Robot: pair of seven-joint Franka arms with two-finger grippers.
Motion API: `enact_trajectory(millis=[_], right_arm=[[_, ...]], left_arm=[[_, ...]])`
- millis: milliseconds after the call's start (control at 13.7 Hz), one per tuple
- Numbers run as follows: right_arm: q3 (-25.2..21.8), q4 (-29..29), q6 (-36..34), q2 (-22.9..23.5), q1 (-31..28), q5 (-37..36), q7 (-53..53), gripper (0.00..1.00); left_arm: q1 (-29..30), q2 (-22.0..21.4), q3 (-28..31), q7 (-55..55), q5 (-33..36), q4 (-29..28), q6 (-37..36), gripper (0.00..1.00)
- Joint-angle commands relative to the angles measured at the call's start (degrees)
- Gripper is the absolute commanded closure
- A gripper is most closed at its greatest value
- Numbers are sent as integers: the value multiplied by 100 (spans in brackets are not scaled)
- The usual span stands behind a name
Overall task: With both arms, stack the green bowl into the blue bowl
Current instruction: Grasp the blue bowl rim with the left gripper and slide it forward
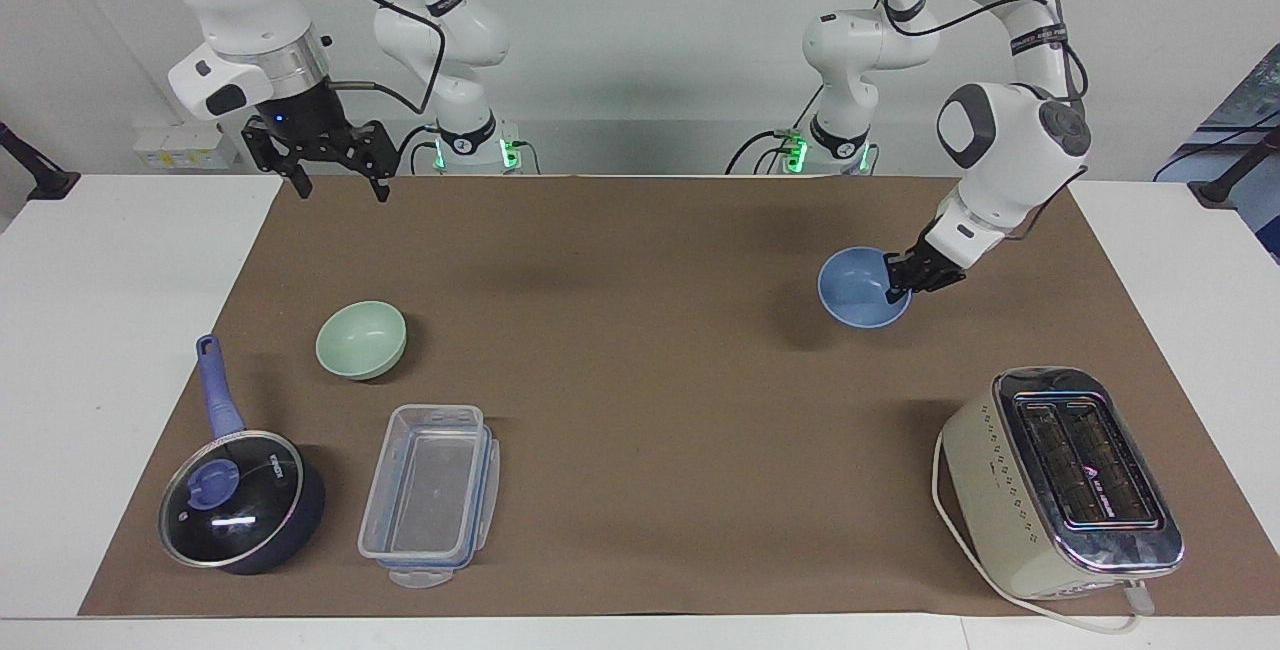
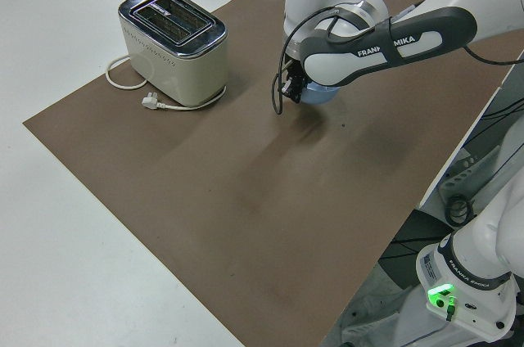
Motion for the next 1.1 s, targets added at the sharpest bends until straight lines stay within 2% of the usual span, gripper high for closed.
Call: enact_trajectory(millis=[0, 220, 366, 512, 732, 1024], right_arm=[[3, -237, 410, -90, -80, 109, -109, 0], [3, -537, 772, -205, -256, 100, -161, 0], [3, -834, 1043, -196, -527, 100, -572, 0], [3, -1221, 1421, -170, -799, 100, -1012, 0], [3, -1950, 2176, -126, -915, 100, -1233, 0], [3, -2663, 3494, 480, -1292, 109, -1777, 0]], left_arm=[[-281, -17, -140, -608, -223, 140, -64, 100], [-764, 61, -193, -873, -267, 105, 191, 100], [-1150, 175, -202, -1170, -311, 26, 567, 100], [-1590, 333, -202, -1628, -311, 17, 954, 100], [-2310, 685, -202, -2172, -311, -52, 1560, 100], [-3225, 1089, -202, -2779, -311, -175, 2369, 100]])
